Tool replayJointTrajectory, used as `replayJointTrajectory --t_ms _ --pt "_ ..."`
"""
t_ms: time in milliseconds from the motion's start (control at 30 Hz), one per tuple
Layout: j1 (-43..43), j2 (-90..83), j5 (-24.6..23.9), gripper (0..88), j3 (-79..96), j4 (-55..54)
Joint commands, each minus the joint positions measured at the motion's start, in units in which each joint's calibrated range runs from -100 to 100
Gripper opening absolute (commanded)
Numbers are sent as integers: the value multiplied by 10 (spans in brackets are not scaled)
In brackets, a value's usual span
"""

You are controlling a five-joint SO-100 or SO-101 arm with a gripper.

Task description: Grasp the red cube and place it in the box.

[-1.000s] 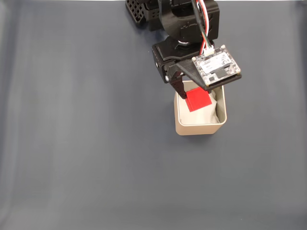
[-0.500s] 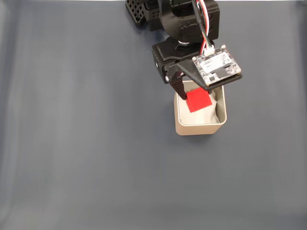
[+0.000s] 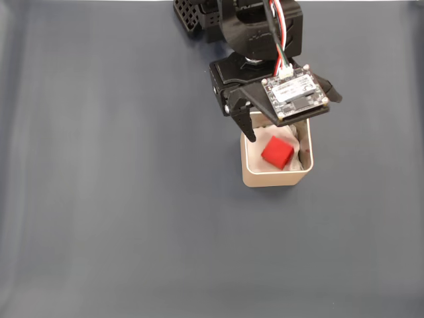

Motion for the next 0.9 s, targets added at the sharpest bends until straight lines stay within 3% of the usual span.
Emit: replayJointTrajectory --t_ms 0,533,800,867 --pt "5 -9 0 536 -17 -9" --pt "6 -8 -1 516 -14 -19" --pt "22 -11 6 47 -8 -29" --pt "30 -13 6 2 -3 -35"
